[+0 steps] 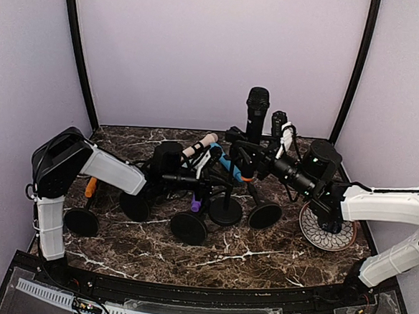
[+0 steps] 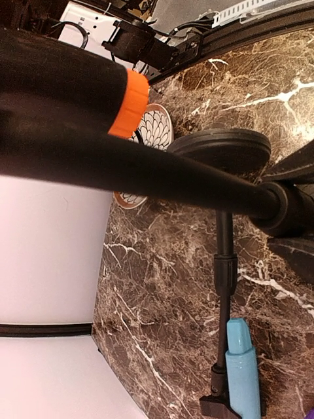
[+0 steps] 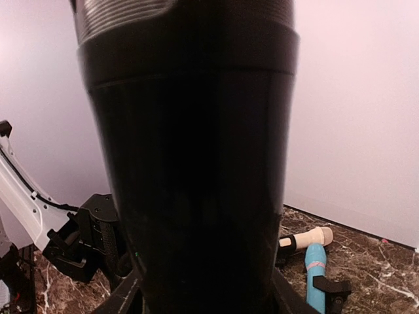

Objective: Remove the microphone from the stand
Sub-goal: Unscrew the knob on the microphone stand.

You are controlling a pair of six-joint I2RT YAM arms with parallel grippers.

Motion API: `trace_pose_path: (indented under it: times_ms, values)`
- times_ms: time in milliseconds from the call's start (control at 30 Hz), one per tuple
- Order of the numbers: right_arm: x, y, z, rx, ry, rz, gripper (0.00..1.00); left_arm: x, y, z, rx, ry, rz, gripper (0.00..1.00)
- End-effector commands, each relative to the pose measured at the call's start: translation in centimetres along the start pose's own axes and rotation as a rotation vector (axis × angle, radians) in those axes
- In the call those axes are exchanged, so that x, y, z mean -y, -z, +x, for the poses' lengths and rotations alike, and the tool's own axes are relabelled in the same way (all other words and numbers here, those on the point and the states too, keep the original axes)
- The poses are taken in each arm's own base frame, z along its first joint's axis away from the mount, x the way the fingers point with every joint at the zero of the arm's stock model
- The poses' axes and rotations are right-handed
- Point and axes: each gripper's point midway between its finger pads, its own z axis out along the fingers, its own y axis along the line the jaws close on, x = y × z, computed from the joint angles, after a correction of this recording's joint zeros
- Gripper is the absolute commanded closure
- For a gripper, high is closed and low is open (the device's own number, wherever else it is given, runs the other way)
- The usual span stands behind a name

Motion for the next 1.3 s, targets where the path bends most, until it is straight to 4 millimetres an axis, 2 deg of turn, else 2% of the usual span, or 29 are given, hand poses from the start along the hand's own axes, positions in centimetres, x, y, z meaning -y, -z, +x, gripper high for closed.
trace_pose_path:
  times_ms: [0,67,167,300,400,433,533,700,867,1000,1133,1167,1233,1267]
  values:
    - [-0.8,0.3,-1.6,0.023,-0.014,-0.022,0.34,-0.4,0.1,0.2,-0.009,0.003,-0.017,0.78]
    - [-0.6,0.4,-1.8,0.025,-0.014,-0.013,0.30,-0.4,0.1,0.3,-0.010,0.004,-0.021,0.82]
    - [-0.5,0.5,-1.9,0.026,-0.007,0.000,0.29,-0.2,0.0,0.6,-0.020,-0.027,-0.023,0.88]
    - [-0.4,0.7,-1.9,0.029,-0.007,0.004,0.33,-0.1,-0.2,0.8,-0.034,-0.051,-0.038,0.96]
    - [-0.3,0.8,-1.9,0.032,-0.010,0.009,0.41,-0.4,-0.3,1.2,-0.048,-0.064,-0.086,1.00]
    - [-0.2,0.8,-1.8,0.032,-0.010,0.014,0.44,-0.3,-0.5,1.1,-0.049,-0.069,-0.099,1.00]
    - [-0.1,0.9,-1.7,0.033,-0.012,0.023,0.53,-1.6,-0.3,1.5,-0.056,-0.033,-0.226,1.00]
    - [-0.2,1.0,-1.3,0.029,-0.012,0.030,0.67,-1.9,-0.4,2.5,-0.060,0.061,-0.339,1.00]
    - [-0.1,1.0,-1.0,0.026,-0.001,0.059,0.73,-1.9,-0.5,2.9,-0.060,0.180,-0.408,1.00]
    - [0.2,1.0,-0.8,0.022,0.007,0.092,0.76,-2.8,0.0,3.1,-0.063,0.263,-0.510,1.00]
    - [0.4,1.0,-0.5,0.017,0.013,0.119,0.79,-2.8,-0.1,2.9,-0.085,0.260,-0.568,1.00]
    - [0.5,1.0,-0.5,0.018,0.014,0.124,0.79,-2.7,-0.1,2.3,-0.078,0.257,-0.572,1.00]
    - [0.6,1.0,-0.6,0.020,0.013,0.133,0.80,-2.3,0.2,1.8,-0.080,0.255,-0.566,0.89]
    - [0.7,1.0,-0.6,0.021,0.015,0.136,0.80,-1.9,0.2,1.5,-0.076,0.249,-0.547,0.77]
